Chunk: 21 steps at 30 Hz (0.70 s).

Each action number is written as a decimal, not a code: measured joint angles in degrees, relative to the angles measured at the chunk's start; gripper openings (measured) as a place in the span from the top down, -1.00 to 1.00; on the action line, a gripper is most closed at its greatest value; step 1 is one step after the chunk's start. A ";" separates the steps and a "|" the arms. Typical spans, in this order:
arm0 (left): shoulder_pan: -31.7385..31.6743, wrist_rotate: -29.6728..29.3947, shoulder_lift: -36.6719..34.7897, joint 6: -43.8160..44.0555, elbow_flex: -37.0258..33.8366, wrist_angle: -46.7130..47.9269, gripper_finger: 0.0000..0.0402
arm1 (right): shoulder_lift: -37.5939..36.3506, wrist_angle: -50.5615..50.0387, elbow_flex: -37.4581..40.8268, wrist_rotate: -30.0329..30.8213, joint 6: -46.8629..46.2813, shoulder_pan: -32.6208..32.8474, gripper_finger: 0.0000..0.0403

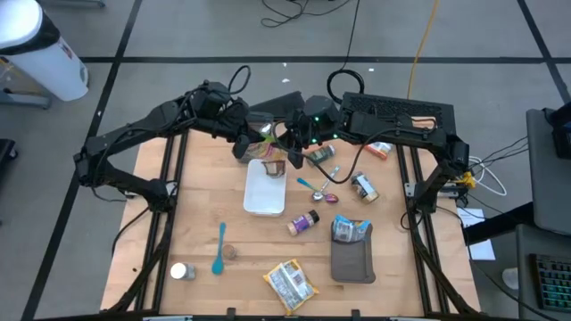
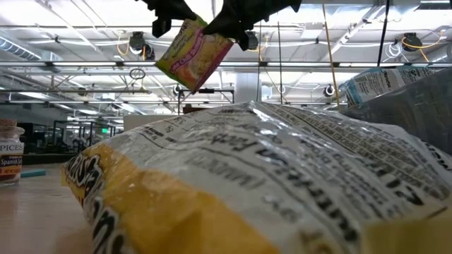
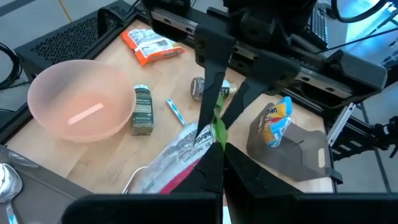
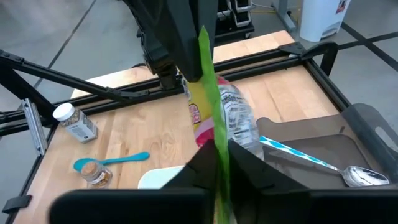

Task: Pick & Place Food Item
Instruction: Put the green noodle pack into the bottom black transparent bin

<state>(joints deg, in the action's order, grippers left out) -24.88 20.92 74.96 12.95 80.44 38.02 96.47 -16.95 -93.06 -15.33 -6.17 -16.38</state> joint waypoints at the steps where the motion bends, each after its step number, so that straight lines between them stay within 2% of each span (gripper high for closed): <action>1: -0.01 -0.01 0.00 -0.12 0.00 -0.01 1.00 | 0.00 0.00 0.00 -0.03 0.00 0.00 0.97; 17: -0.22 0.16 0.00 0.74 -0.02 -0.26 0.98 | -0.02 -0.01 0.00 -1.43 0.87 0.00 1.00; 21: -0.22 0.17 0.00 0.54 -0.02 -0.93 0.90 | -0.07 -0.02 0.00 -1.49 0.46 -0.04 1.00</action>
<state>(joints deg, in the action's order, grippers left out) -25.10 21.09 74.96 13.49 80.42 37.09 96.40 -16.96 -93.06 -16.83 -5.71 -16.42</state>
